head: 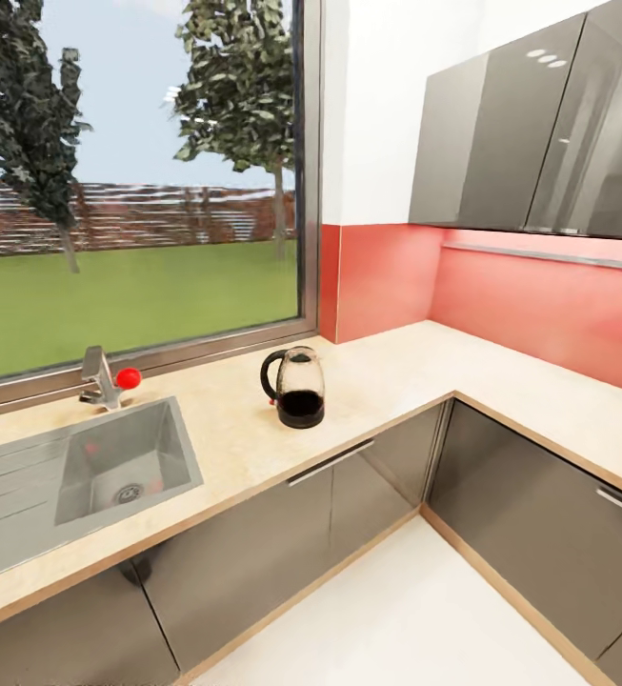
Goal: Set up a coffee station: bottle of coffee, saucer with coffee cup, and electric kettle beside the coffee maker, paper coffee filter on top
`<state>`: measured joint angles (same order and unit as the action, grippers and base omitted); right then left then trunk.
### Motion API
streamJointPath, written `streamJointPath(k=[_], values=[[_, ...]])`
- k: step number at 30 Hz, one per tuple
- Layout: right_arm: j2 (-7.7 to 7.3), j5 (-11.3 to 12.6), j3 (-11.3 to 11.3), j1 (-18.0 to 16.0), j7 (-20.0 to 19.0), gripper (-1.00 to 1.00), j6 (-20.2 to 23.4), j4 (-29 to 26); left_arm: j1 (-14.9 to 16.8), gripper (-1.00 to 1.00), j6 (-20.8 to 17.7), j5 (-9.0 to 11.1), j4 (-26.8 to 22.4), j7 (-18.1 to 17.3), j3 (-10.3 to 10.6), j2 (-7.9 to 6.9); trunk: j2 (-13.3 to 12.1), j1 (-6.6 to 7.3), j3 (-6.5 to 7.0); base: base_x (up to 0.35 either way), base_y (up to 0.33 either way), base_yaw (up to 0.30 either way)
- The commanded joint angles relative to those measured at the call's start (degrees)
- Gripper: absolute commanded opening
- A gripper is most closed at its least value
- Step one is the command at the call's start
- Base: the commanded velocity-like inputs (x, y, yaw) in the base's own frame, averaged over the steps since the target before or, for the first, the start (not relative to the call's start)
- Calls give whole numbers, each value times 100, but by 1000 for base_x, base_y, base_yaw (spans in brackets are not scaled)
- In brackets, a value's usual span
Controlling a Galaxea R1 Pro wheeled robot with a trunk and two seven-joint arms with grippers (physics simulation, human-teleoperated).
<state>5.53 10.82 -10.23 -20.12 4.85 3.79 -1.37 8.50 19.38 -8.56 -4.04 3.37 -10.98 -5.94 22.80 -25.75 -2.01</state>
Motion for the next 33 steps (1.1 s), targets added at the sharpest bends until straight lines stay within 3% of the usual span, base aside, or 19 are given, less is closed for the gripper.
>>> streamJointPath(k=[1, 4, 5, 6, 9, 10, 11, 12, 14, 17, 22, 26, 29, 33], values=[[1, 54, -50, 2, 25, 100, 33, -12, 7, 100, 137, -286, -187, -149, -68, 59, 12, -3, -14, 0, -4, 8], [-4, 52, -50, 9, 25, 100, 27, -12, 13, 100, 255, -595, -859, -981, -72, 126, 12, -3, -14, 0, -2, 4], [-3, 52, -50, 22, 25, 100, 25, -12, 12, 100, 251, -646, -1272, -1554, -76, 140, 12, -3, -14, 0, -1, 1], [0, 51, -53, 53, 25, 100, 20, -12, 42, 100, 210, -654, -1934, -2604, -106, 150, 12, -3, -14, 0, 0, 0], [7, 51, -57, 82, 25, 100, 18, -12, 86, 100, 46, -402, -2538, -3707, -136, 150, 12, -3, -14, 0, 0, 0], [11, 51, -57, 86, 25, 100, 18, -12, 90, 100, -24, -330, -2625, -3856, -134, 151, 12, -3, -14, 0, 0, 0], [17, 53, -58, 103, 25, 100, 17, -12, 97, 100, -211, -180, -2800, -4123, -125, 152, 12, -3, -14, 0, 0, 0], [24, 58, -58, 132, 25, 100, 13, -12, 108, 100, -850, 143, -3350, -4655, -107, 160, 12, -3, -14, 0, 0, 0], [26, 59, -58, 154, 25, 100, 10, -12, 205, 100, -1541, 303, -4063, -4978, -89, 170, 12, -3, -14, 0, 0, 0], [27, 60, -58, 163, 25, 100, 8, -12, 423, 100, -2321, 365, -4788, -5253, -78, 220, 12, -3, -14, 0, 0, 0], [27, 60, -58, 166, 25, 100, 8, -12, 1022, 100, -3529, 380, -5520, -5610, -60, 544, 12, -3, -14, 0, 0, 0], [27, 64, -58, 167, 24, 100, 8, -12, 1592, 100, -4100, 381, -5645, -5664, -37, 721, 12, -3, -14, 0, 0, 0], [22, 68, -58, 167, 25, 100, -34, -19, 2237, 100, -4843, 381, -5735, -5679, 149, 751, 12, -3, -14, 0, 0, 0], [5, 60, -58, 167, 22, 100, -185, -14, 2749, 100, -5249, 371, -5750, -5671, 207, 726, 12, -3, -14, 0, 0, 0]])
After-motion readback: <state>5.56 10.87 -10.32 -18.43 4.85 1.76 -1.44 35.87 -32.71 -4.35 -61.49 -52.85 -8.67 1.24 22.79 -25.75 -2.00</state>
